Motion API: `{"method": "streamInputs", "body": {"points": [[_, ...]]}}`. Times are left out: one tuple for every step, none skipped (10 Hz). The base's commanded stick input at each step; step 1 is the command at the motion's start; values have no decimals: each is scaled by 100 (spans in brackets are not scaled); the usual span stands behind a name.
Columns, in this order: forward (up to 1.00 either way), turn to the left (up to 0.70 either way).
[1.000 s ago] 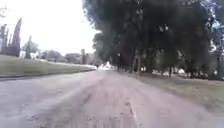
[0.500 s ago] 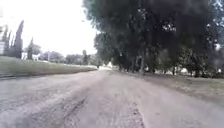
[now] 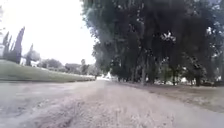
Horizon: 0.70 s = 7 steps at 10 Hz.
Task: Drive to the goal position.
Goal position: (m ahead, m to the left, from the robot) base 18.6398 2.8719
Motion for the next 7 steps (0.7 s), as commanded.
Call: {"method": "streamInputs", "body": {"points": [[100, 0], [100, 0], [100, 0], [100, 0], [100, 0], [100, 0], [100, 0]]}}
